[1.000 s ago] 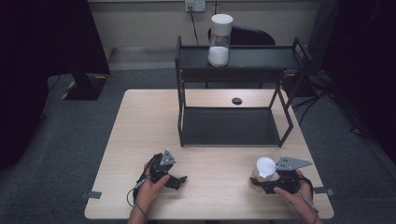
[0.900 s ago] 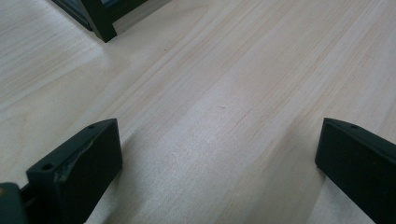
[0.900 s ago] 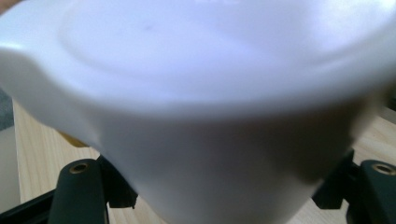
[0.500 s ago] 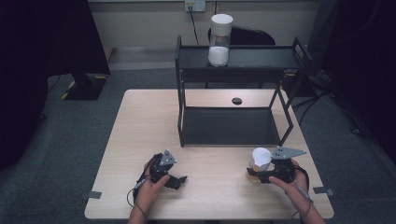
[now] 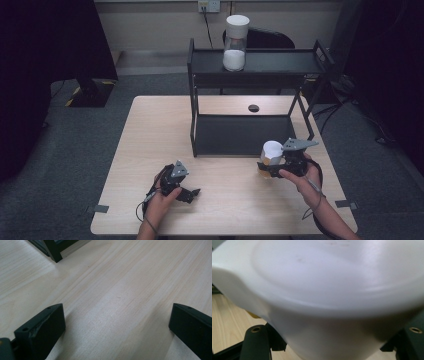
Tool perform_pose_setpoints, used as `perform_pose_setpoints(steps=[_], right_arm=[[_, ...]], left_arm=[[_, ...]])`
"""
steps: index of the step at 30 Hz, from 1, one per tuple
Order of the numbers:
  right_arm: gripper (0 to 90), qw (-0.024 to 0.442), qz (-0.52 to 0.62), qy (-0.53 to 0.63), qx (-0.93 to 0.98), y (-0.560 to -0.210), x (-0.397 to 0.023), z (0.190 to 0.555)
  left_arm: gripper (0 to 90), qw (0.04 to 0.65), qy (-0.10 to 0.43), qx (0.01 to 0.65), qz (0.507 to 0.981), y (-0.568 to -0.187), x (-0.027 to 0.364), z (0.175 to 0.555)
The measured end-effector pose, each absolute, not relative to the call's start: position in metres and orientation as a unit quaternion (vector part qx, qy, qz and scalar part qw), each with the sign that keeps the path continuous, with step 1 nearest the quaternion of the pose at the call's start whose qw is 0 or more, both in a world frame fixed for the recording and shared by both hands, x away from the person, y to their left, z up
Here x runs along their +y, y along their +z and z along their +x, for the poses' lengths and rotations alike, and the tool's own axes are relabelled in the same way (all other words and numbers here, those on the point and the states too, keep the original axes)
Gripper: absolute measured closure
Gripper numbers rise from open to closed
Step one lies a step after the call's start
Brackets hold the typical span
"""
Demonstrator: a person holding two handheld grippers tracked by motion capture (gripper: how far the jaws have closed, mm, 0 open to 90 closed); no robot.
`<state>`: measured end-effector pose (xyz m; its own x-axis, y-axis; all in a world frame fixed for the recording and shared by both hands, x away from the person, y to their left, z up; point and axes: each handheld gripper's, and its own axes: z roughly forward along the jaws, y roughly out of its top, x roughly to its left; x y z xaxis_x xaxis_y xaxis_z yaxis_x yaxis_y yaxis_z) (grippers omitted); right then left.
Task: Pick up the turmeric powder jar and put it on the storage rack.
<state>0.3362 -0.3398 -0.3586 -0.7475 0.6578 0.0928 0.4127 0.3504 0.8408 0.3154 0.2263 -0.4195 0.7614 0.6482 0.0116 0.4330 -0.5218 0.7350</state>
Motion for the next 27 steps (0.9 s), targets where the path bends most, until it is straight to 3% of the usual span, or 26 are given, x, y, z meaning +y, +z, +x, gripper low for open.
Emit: perform_pose_setpoints(steps=[27], right_arm=[[29.4, 0.144, 0.324, 0.463, 0.812, -0.287, -0.330, 0.377]], left_arm=[[0.0, 0.375, 0.144, 0.314, 0.860, -0.420, 0.226, 0.315]])
